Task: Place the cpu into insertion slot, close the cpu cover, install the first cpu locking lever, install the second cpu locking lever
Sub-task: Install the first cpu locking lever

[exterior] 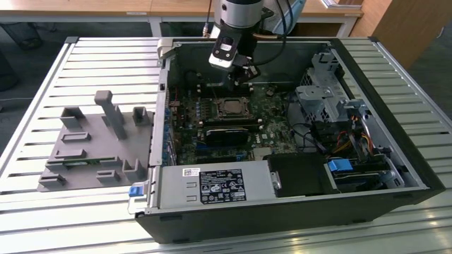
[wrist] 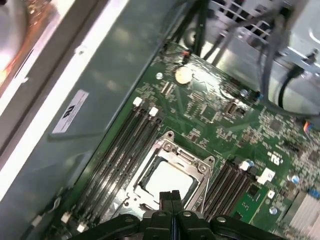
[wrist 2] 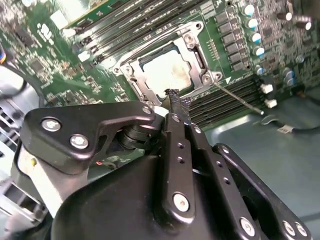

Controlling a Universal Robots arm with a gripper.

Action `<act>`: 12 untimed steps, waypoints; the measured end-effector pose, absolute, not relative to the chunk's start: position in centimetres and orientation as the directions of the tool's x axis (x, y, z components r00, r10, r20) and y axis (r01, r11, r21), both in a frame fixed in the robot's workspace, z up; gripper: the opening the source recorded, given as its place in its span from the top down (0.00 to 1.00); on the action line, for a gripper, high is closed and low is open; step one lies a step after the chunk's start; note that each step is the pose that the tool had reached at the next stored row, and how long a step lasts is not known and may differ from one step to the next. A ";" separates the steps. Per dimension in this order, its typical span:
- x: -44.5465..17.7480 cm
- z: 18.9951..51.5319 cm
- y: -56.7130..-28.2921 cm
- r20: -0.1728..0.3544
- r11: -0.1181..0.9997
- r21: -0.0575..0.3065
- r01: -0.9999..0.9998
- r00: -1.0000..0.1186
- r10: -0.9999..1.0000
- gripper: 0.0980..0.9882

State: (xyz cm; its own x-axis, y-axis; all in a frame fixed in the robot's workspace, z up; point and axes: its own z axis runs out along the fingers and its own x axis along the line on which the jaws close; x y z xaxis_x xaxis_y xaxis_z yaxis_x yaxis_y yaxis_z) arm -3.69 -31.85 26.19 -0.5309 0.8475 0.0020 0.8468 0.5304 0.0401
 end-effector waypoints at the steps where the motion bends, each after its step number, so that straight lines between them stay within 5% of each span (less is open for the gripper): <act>1: -3.7 26.2 -31.8 0.002 0.546 0.040 0.837 -0.546 0.838 0.99; 12: -3.7 26.0 -31.8 0.002 0.714 0.040 0.699 -0.715 0.699 0.99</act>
